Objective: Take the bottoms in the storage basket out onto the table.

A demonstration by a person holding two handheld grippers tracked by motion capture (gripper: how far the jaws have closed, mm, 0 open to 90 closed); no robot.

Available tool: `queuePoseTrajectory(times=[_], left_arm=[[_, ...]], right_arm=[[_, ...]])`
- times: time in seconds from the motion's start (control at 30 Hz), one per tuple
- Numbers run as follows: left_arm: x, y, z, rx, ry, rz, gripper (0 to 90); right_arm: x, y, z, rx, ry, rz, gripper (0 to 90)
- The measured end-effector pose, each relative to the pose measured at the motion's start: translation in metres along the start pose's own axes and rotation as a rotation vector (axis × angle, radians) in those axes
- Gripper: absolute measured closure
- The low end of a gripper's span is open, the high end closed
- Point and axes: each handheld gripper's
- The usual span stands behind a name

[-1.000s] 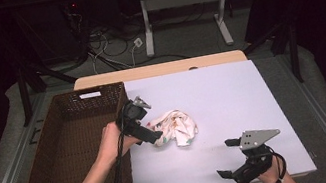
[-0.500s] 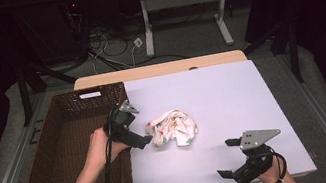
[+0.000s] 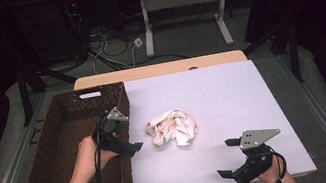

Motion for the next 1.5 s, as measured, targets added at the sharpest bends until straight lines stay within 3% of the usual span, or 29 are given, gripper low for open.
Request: queuePoseTrajectory(times=[0.73,1.5], left_arm=[[-0.002,0.02,0.044,0.035,0.049,-0.02,0.0],[-0.001,0.027,0.08,0.079,0.1,-0.027,0.0]], right_arm=[[0.001,0.001,0.001,0.002,-0.001,0.009,0.2],[0.0,0.001,0.0,-0.001,-0.002,0.008,0.2]])
Point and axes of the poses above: each handheld gripper's, and its own axes: y roughly backward along the jaws, z roughly out of its underside, x roughly to its right, and after that the axes turned 13 degrees about -x, right-handed
